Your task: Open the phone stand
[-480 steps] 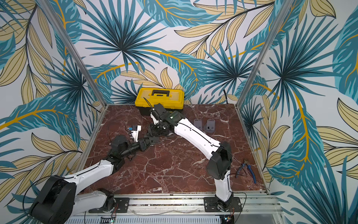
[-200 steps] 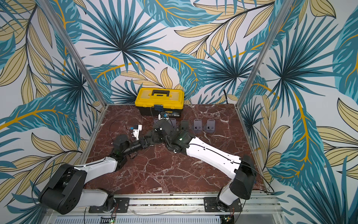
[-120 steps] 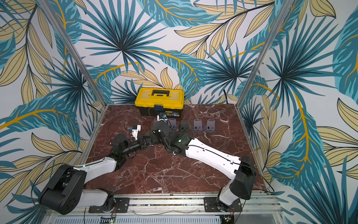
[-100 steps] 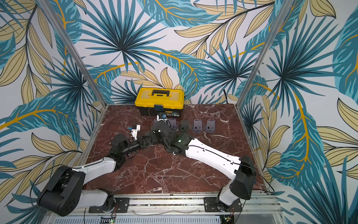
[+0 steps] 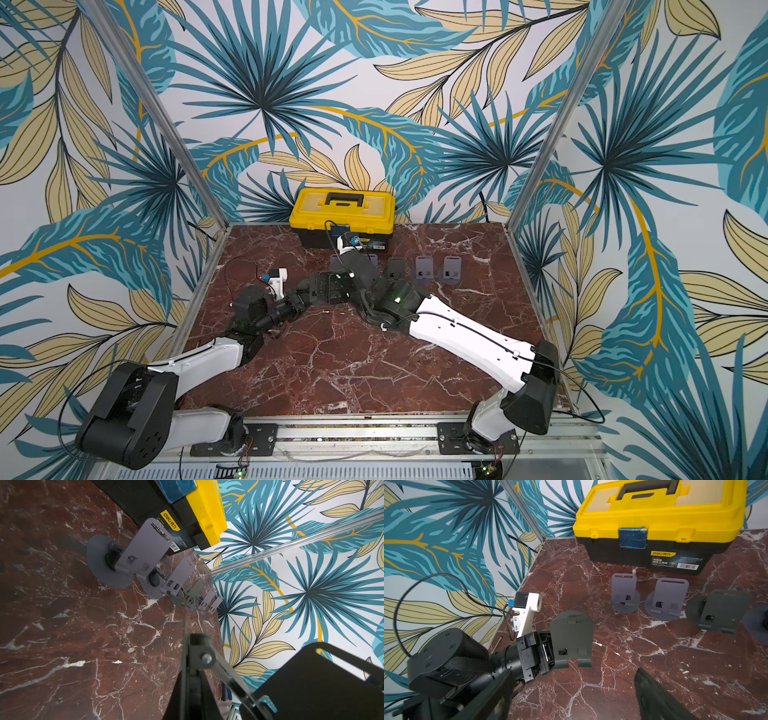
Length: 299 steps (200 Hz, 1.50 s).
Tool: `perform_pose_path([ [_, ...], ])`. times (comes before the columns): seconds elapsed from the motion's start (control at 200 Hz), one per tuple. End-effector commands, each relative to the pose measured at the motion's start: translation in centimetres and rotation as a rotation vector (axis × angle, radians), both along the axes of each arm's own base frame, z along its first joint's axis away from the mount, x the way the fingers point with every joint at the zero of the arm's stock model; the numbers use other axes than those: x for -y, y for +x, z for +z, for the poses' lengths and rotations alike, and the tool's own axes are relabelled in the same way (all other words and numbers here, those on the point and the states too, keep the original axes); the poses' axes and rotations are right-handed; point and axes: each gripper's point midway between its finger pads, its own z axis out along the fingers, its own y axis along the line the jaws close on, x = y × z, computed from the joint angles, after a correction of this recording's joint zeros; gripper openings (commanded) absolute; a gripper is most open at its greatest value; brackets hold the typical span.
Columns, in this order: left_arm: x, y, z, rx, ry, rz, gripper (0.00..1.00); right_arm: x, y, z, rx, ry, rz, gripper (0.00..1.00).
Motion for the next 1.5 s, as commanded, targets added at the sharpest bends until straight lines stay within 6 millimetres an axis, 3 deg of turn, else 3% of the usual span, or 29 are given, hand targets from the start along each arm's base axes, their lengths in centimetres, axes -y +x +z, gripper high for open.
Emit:
perform_pose_path([
  [0.0,0.7,0.0,3.1,0.109,-0.016,-0.028,0.0,-1.1,0.0,-1.8,-0.051,-0.059,0.065,0.91],
  [0.19,1.3,-0.1,3.6,0.123,-0.02,-0.042,0.0,-3.2,0.5,-3.3,-0.105,-0.077,0.125,0.92],
  [0.336,1.4,-0.3,4.3,0.147,-0.027,-0.047,0.0,-3.7,0.9,-4.4,-0.13,-0.123,0.133,0.92],
  [0.671,1.2,-0.7,5.1,0.174,-0.033,-0.037,0.0,-4.0,1.4,-6.4,-0.171,-0.175,0.117,0.8],
  [0.817,1.2,-0.9,5.1,0.175,-0.035,-0.038,0.0,-4.1,1.6,-6.5,-0.167,-0.179,0.114,0.73],
  [0.947,1.2,-1.0,5.1,0.175,-0.035,-0.038,0.0,-4.0,1.7,-6.6,-0.162,-0.182,0.105,0.56],
  [1.062,1.1,-1.0,5.0,0.171,-0.037,-0.032,0.1,-3.4,1.9,-6.2,-0.143,-0.188,0.087,0.47],
  [1.302,0.9,-1.4,4.3,0.151,-0.037,-0.027,0.35,-1.0,2.9,-5.9,-0.124,-0.196,0.023,0.42],
  [1.493,0.8,-2.0,2.8,0.115,-0.033,-0.027,0.38,2.9,4.3,-5.5,-0.107,-0.206,-0.055,0.4],
])
